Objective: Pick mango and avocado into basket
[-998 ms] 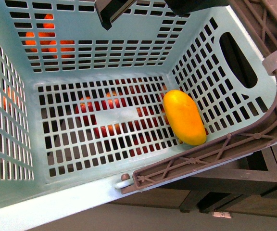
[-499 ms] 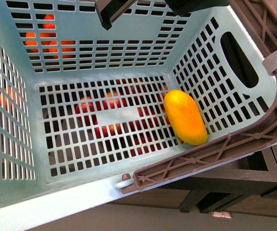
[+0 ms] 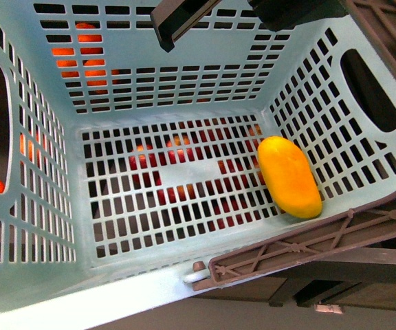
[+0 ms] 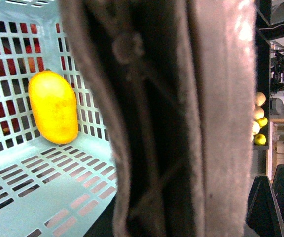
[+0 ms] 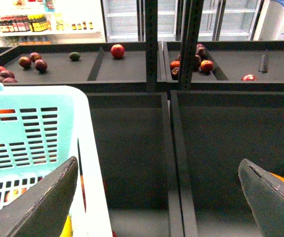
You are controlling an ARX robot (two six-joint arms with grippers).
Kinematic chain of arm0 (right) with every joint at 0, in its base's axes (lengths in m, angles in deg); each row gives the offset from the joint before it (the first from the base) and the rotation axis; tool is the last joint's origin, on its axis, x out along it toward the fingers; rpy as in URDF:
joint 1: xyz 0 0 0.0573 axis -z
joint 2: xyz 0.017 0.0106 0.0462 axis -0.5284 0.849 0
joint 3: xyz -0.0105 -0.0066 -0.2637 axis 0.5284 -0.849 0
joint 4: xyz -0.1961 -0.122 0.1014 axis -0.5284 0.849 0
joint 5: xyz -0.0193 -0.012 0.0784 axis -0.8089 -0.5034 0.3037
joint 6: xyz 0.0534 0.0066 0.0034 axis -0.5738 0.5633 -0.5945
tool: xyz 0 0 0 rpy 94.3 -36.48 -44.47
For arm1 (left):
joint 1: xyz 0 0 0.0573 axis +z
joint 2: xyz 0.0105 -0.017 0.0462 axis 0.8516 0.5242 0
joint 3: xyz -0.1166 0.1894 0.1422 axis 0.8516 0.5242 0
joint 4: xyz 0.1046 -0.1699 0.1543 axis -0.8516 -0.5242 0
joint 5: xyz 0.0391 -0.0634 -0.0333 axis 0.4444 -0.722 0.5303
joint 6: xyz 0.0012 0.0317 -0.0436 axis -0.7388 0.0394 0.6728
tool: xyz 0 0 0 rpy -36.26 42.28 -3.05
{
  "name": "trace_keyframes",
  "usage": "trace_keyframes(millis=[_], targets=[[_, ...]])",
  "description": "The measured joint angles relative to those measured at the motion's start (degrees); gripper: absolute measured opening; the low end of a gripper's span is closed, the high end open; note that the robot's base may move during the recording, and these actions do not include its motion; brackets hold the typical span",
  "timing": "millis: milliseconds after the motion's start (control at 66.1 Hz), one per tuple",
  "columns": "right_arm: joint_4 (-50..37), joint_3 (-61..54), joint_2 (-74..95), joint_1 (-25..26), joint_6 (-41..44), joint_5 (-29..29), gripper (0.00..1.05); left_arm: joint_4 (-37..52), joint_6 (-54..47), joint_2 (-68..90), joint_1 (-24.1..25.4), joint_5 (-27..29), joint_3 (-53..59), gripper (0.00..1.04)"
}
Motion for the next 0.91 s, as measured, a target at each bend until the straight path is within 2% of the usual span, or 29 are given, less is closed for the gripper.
trace_keyframes(millis=[907], targets=[[0.0,-0.2,-0.2,0.0,0.0,0.2,0.96,0.0,-0.5,0.0,0.6,1.0,0.0,0.14]])
